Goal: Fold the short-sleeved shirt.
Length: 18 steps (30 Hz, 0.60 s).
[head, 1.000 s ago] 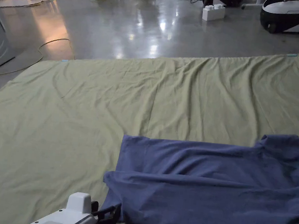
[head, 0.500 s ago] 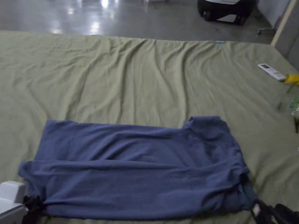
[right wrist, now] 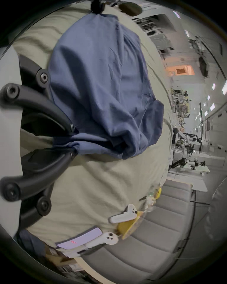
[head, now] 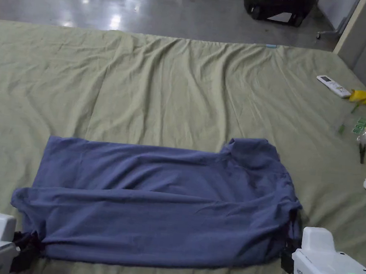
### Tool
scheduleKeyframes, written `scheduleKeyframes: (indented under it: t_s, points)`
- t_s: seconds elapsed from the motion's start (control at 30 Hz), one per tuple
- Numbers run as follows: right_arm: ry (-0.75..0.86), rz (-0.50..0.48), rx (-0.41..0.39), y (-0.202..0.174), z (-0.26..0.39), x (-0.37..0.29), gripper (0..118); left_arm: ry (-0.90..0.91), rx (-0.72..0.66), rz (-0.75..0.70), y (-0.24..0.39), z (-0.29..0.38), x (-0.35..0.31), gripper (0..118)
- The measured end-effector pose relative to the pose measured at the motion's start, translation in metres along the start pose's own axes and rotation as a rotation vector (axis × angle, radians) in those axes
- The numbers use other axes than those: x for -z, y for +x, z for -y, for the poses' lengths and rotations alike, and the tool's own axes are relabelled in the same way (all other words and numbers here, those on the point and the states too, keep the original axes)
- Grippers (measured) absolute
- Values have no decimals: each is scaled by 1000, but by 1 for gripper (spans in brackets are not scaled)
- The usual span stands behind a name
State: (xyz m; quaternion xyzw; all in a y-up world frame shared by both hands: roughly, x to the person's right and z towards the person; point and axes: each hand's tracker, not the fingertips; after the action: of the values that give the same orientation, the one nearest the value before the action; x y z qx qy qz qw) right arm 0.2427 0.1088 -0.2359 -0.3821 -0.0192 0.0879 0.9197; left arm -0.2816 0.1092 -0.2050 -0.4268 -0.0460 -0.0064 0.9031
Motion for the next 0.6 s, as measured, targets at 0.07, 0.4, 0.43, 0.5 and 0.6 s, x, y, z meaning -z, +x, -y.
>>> scheduleKeyframes:
  t_s: [0.07,0.4,0.43,0.5,0.6]
  points:
    - [9,5,-7,-2,-3,-3,10,1,5,-8,-7,-2,0,7]
    - [155,71,123,5,2,-84,9,200,-113,-9,-10,10,-95,7]
    - [145,77,113,5,8,-90,9,193,-108,-14,-9,18,-105,7]
    - [138,80,106,9,22,-102,9,192,-96,-14,-9,34,-122,7]
    - [86,52,135,16,47,-113,9,164,-115,16,-7,64,-139,7]
